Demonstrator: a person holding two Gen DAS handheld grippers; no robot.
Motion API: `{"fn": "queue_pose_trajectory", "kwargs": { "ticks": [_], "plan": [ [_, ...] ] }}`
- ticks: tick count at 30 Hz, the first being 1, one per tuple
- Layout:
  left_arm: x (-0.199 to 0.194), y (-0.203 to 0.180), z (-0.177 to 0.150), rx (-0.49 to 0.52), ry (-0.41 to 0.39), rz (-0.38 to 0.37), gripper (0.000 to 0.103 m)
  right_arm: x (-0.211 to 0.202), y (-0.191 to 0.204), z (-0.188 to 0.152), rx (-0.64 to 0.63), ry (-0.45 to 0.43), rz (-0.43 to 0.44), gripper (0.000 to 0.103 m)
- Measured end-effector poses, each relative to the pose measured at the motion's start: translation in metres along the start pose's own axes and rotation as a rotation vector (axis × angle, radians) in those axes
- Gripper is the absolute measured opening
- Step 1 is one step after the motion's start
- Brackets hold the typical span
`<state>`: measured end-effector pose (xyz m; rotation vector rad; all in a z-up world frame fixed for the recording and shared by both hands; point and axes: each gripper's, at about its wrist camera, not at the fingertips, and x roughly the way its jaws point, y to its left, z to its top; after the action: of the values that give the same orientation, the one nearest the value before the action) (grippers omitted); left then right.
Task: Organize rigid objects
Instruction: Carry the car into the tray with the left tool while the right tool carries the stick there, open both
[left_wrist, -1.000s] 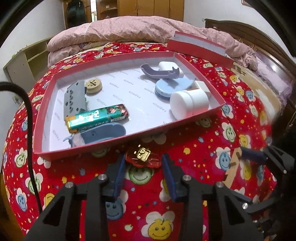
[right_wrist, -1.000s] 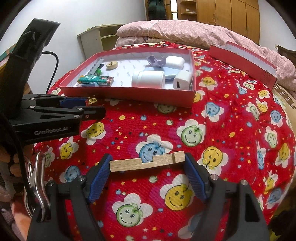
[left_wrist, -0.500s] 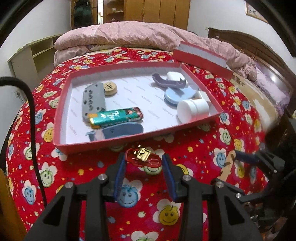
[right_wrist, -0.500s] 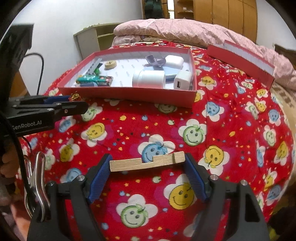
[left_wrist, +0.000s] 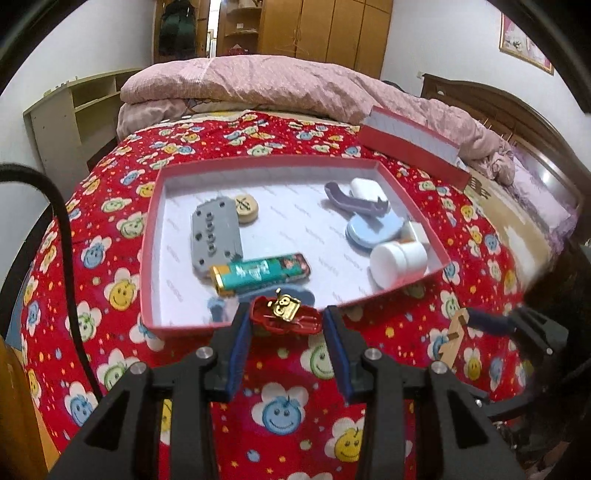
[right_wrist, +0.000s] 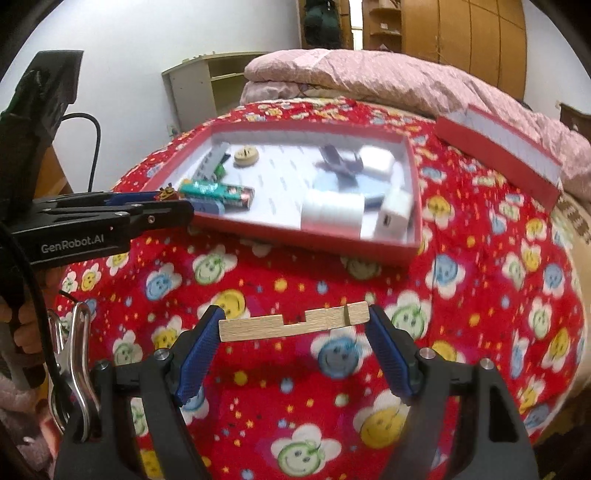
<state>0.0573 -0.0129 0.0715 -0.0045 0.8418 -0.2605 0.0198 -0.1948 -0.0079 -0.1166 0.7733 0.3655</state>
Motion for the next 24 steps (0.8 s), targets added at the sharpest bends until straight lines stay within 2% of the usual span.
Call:
{"fn": "queue_pose_trajectory", "kwargs": {
  "ticks": [10,24],
  "plan": [
    [0.004,-0.001,0.026,0.006,-0.022,-0.004,0.041,0.000,-0.006,0.037,-0.015,-0.028,-0.043,0.079],
    [0.047,0.014,0.052,-0.042,0.017,0.041,0.041,0.031,-0.020,0.078,0.025,-0.032,-0.073,0.079]
  ]
}}
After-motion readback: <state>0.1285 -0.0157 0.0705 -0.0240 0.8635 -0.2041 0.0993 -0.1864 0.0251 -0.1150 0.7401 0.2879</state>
